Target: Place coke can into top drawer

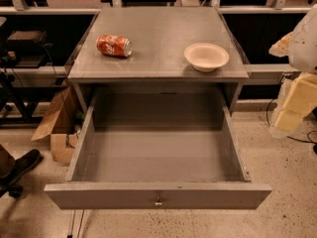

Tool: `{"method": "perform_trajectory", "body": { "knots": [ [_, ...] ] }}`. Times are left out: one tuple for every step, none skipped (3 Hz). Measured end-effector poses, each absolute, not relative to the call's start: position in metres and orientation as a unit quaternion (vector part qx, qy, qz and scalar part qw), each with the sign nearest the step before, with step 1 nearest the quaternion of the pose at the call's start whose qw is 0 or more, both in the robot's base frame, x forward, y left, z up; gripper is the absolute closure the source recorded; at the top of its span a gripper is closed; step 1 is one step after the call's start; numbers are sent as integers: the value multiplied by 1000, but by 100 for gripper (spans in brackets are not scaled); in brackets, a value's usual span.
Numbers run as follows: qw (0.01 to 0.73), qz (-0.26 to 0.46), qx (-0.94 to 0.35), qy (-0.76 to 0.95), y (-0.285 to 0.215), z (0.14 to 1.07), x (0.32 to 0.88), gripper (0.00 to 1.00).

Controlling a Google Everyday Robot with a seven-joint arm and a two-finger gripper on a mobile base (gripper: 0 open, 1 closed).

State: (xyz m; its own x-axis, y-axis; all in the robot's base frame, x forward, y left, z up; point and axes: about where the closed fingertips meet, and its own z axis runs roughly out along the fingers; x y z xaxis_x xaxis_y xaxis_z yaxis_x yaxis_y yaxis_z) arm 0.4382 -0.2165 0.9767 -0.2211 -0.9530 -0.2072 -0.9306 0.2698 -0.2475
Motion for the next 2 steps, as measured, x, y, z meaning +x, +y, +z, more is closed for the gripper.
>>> {"method": "perform_trajectory", "body": {
  "knots": [
    [160,-35,-603,781,-216,977,438,0],
    [178,-37,-600,779,-215,984,439,0]
  ]
}}
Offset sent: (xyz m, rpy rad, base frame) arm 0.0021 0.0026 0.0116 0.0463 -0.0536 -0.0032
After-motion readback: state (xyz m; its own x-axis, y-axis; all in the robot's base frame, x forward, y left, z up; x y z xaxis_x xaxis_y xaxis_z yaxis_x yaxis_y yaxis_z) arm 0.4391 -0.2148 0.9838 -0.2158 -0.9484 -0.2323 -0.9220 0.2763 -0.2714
